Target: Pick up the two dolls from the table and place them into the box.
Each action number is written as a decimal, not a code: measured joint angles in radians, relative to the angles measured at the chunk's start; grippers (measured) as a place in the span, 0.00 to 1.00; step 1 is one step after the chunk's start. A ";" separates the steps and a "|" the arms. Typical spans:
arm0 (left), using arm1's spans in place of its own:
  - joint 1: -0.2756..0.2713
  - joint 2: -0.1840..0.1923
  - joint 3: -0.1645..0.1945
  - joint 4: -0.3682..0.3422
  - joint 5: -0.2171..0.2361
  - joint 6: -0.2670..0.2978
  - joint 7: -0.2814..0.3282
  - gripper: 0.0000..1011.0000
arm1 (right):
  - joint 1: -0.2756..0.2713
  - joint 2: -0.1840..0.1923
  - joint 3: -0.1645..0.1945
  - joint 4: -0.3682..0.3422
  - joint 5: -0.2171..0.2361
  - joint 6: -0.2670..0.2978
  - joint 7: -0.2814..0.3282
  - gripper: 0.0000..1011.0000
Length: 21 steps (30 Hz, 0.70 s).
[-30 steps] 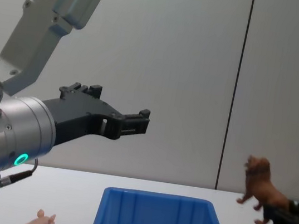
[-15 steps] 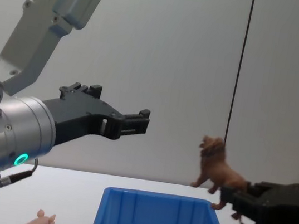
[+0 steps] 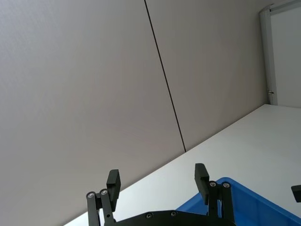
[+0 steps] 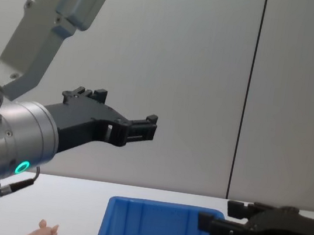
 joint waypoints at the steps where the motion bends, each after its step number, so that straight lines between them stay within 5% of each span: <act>1: 0.000 0.000 0.000 0.000 0.000 0.000 0.000 0.99 | 0.000 0.000 0.000 0.001 0.000 0.000 -0.001 0.65; 12: 0.000 0.000 0.000 0.000 0.000 0.000 0.000 0.99 | -0.031 0.021 0.013 -0.012 0.042 -0.056 -0.058 0.97; 21: 0.000 0.000 0.000 0.000 0.000 0.000 0.000 0.99 | -0.085 0.072 0.047 -0.042 0.098 -0.115 -0.112 0.99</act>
